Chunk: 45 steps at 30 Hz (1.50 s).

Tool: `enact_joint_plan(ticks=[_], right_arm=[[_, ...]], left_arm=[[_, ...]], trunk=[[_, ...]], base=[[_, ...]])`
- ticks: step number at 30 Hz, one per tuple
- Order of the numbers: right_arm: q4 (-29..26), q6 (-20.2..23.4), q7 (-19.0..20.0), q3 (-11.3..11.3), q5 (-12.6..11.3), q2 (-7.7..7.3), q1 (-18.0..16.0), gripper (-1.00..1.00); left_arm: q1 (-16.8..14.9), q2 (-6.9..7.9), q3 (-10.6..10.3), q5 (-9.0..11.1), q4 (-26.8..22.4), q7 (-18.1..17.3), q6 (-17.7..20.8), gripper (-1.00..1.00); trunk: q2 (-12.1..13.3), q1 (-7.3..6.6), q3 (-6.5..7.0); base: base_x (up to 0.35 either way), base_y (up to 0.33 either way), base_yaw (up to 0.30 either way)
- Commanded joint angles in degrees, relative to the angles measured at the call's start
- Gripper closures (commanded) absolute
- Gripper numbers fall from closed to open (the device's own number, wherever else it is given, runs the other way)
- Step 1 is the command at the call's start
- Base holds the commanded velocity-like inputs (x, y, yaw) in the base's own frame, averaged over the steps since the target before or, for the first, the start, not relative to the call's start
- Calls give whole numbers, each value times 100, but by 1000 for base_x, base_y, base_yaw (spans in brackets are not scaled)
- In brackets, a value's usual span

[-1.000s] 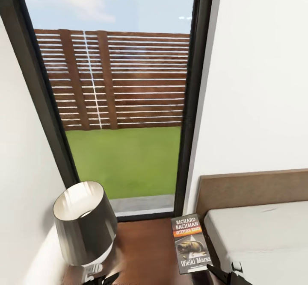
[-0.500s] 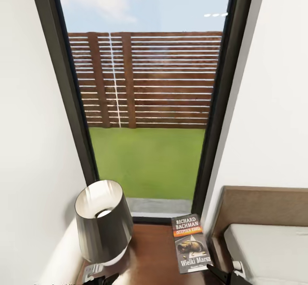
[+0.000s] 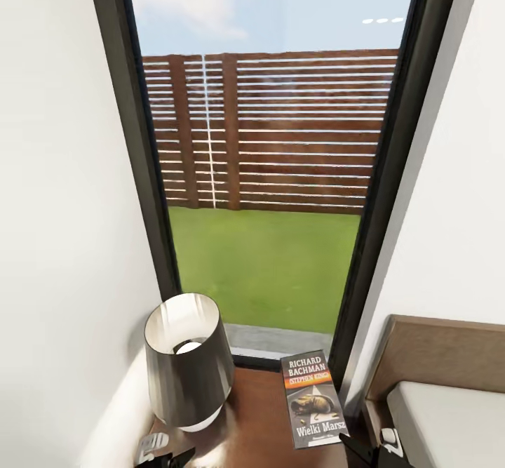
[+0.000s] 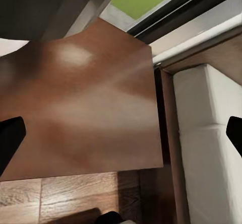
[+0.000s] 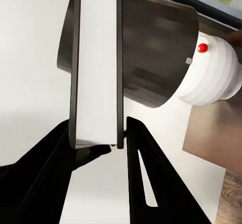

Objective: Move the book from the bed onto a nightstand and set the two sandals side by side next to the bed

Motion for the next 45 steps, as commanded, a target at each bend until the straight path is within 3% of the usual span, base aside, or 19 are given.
enact_joint_plan(ticks=[1, 10, 20, 42, 44, 45], right_arm=[[1, 59, 19, 6, -19, -1, -4, 100], [1, 58, 28, 6, -19, -1, -4, 100], [1, 58, 25, 6, -18, -1, -3, 100], [-22, 147, 28, 3, -20, 7, -5, 100], [-35, 222, -39, 2, -20, 23, -7, 100], [-55, 321, -279, 3, -18, 45, -12, 100]], left_arm=[[-5, 1, -48, 26, 5, -8, -48, -100], [-5, 1, -48, 30, 3, -10, -47, -100], [-5, 4, -48, 30, 2, -9, -47, -100], [-5, 9, -44, 17, -3, -82, -48, -100], [-5, 6, -49, 12, -3, -93, -52, -100], [-5, -3, -52, 10, -3, -98, -53, -100]], trunk=[[-6, 1, -8], [-6, 1, -7], [-6, 1, 0], [-6, 1, 1], [-6, 1, 1], [-6, 1, 1]], base=[[0, 0, 16], [0, 0, -6], [0, 0, -203], [0, 0, -8], [0, 0, 0], [0, 0, 0]])
